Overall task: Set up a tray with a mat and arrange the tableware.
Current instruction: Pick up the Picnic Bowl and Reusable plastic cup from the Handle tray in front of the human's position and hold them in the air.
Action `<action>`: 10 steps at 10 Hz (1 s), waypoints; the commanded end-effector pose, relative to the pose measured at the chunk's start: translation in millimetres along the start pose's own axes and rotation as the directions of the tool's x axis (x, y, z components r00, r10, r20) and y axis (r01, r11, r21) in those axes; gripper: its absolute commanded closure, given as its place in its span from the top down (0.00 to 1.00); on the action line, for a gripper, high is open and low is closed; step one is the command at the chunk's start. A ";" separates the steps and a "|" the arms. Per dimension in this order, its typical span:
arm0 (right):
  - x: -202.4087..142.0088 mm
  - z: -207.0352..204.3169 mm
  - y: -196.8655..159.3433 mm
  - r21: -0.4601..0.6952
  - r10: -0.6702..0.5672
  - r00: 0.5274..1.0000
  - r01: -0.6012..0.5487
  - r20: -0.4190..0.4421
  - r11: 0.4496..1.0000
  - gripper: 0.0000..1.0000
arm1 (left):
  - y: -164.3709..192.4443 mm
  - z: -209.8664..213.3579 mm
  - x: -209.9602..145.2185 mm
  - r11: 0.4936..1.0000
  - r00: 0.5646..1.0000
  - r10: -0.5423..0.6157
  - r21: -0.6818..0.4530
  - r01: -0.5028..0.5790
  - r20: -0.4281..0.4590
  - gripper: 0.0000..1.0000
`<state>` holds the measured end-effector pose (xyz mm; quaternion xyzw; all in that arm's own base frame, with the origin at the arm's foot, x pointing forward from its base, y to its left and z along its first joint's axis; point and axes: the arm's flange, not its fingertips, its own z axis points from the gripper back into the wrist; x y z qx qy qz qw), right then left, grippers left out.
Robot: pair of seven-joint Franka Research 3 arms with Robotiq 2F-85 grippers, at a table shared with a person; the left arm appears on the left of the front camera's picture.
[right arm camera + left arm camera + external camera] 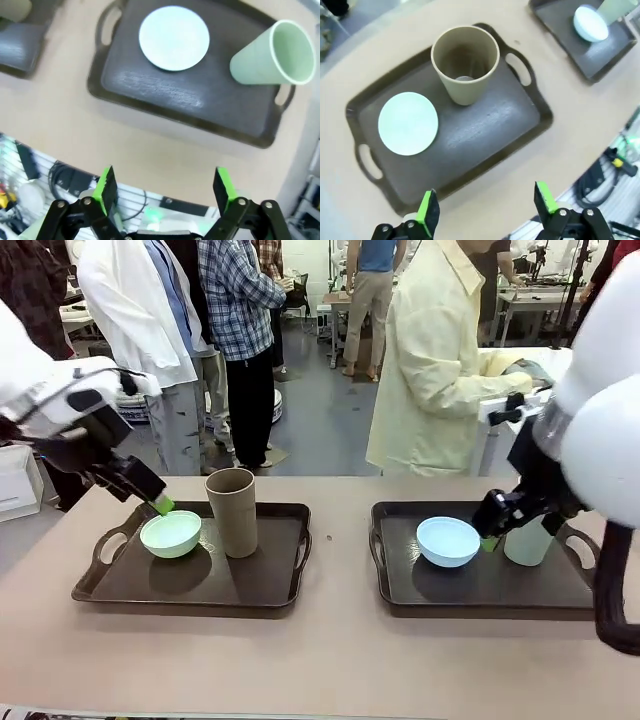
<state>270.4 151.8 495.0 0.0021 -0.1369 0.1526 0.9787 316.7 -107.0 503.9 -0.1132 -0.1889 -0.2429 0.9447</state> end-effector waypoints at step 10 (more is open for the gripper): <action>-145.8 -50.7 -260.2 0.684 -0.469 0.883 0.346 -0.006 0.643 1.00 | 161.3 31.0 -107.0 0.741 0.859 0.506 -0.549 -0.387 0.077 1.00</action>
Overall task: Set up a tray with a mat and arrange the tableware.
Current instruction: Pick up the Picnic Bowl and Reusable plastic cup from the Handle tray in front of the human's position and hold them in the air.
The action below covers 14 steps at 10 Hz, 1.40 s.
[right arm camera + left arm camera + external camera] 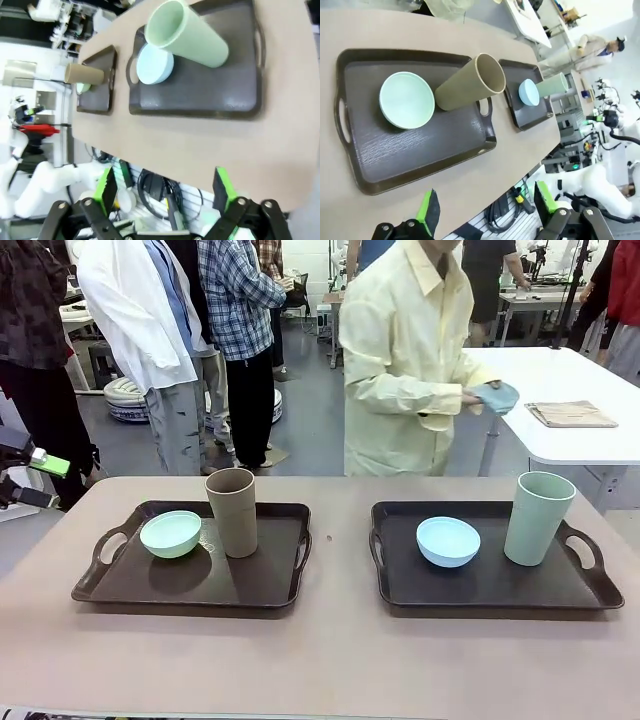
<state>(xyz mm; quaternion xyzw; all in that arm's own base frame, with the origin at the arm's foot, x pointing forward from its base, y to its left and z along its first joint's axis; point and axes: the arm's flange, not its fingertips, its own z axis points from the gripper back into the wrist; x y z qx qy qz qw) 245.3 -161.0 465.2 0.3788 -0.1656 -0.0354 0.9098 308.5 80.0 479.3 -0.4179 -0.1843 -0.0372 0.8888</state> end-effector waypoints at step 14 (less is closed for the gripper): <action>-9.0 -4.9 -38.9 0.036 -0.054 0.998 0.055 -0.020 0.998 1.00 | 15.4 7.4 -4.0 0.999 0.999 0.047 -0.010 -0.047 0.020 1.00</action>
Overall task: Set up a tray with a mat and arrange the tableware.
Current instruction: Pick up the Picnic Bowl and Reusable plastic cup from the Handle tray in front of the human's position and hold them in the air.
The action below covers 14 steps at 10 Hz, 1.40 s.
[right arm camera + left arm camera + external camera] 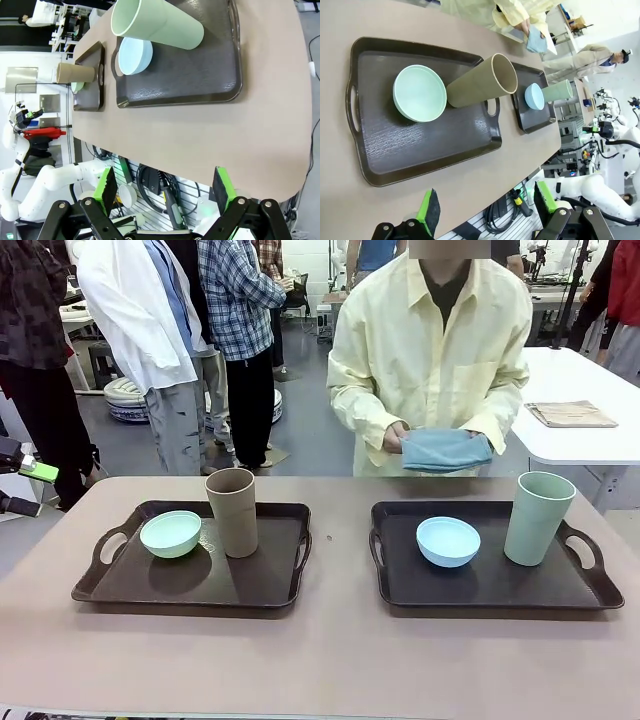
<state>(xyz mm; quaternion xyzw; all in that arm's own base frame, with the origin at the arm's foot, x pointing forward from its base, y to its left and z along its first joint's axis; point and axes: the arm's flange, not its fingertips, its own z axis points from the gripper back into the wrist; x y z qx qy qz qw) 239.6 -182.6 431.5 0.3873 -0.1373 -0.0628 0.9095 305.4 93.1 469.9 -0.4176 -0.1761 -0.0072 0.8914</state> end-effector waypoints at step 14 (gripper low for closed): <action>1.5 0.9 -0.2 0.031 0.020 1.000 -0.020 0.011 0.999 1.00 | 0.7 2.0 1.2 1.000 1.000 -0.012 -0.023 0.013 0.010 1.00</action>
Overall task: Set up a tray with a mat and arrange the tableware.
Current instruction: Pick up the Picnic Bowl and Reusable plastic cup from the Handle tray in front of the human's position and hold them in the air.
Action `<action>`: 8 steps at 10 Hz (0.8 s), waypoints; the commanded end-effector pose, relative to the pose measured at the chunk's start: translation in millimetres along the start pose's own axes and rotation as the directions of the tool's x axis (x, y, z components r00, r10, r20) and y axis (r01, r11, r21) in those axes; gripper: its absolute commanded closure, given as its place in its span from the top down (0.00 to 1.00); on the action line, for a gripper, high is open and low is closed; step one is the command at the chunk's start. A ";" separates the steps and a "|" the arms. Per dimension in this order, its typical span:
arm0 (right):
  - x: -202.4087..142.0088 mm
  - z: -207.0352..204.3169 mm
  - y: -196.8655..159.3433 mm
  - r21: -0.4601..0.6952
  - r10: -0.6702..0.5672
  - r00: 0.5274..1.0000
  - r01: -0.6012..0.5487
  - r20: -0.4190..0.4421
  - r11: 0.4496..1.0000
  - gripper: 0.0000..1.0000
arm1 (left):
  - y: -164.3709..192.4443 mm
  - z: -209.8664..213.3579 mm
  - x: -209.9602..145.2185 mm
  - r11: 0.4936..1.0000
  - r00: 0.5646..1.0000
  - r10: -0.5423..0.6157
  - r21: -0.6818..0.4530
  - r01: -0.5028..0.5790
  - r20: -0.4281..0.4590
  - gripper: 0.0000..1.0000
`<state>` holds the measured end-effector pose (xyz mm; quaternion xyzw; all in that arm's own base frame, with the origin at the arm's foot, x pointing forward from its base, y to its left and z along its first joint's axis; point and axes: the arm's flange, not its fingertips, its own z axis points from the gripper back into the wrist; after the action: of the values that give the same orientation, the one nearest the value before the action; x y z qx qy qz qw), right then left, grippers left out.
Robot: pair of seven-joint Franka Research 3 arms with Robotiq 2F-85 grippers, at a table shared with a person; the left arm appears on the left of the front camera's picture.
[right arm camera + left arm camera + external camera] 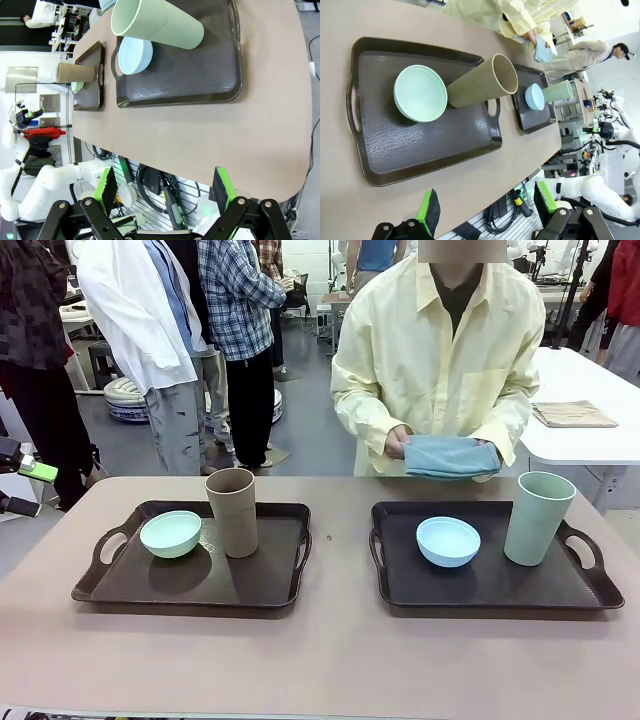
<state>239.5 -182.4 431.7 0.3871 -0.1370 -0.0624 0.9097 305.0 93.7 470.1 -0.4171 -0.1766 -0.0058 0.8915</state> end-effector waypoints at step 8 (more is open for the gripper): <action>10.6 7.7 2.7 0.000 0.046 0.998 -0.046 0.037 0.999 1.00 | -38.5 4.8 7.5 0.997 0.998 -0.062 0.036 0.062 -0.004 1.00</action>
<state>240.5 -183.3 435.3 0.3806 -0.1401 -0.0603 0.9121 306.4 85.7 480.3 -0.4054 -0.1804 -0.0176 0.8960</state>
